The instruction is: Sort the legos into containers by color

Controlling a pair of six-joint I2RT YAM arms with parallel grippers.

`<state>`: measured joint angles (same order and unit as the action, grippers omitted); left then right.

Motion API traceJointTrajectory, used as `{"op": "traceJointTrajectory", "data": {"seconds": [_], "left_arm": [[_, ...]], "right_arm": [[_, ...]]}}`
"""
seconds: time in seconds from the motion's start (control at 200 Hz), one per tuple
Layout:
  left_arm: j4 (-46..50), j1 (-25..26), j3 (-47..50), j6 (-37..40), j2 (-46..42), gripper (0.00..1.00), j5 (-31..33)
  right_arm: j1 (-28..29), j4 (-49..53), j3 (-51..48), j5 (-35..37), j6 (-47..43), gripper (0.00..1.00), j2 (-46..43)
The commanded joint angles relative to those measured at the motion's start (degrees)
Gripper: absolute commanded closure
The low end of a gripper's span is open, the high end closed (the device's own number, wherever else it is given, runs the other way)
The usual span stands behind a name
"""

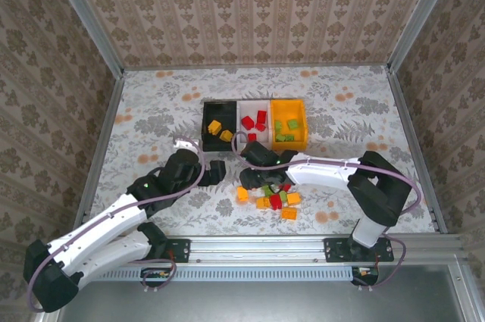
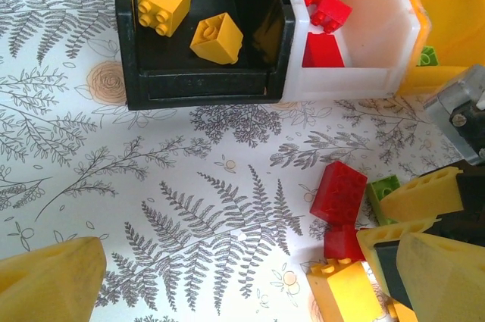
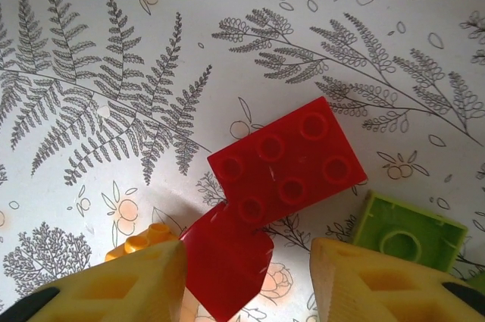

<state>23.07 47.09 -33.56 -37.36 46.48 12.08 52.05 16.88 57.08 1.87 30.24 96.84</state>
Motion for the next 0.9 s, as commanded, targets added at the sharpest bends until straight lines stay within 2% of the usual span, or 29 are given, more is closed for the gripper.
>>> {"op": "traceJointTrajectory", "data": {"seconds": [0.0,0.205,0.34,0.55,0.66,0.895], "left_arm": [[1.19,-0.60,0.86,-1.33,-0.64,0.00,0.93],[1.19,-1.40,0.93,-1.28,-1.06,0.00,0.58],[1.43,-1.85,0.76,-1.39,-1.05,0.00,0.24],[1.36,-2.26,0.60,-1.34,-1.56,0.00,-0.22],[0.87,-2.37,0.93,-1.57,-1.75,0.00,-0.35],[1.09,-2.70,1.29,-1.74,-2.70,0.00,-0.74]], "right_arm": [[0.93,1.94,1.76,-0.81,-1.05,0.50,1.65],[1.56,2.07,2.25,-1.16,-1.15,0.50,4.18],[1.69,2.18,2.47,-0.81,-0.75,0.53,4.78],[1.66,0.86,1.77,3.84,2.70,0.44,-0.17],[1.54,0.99,2.66,7.24,3.84,0.35,-2.26],[-1.02,5.09,8.22,10.39,5.27,0.31,4.57]]}}
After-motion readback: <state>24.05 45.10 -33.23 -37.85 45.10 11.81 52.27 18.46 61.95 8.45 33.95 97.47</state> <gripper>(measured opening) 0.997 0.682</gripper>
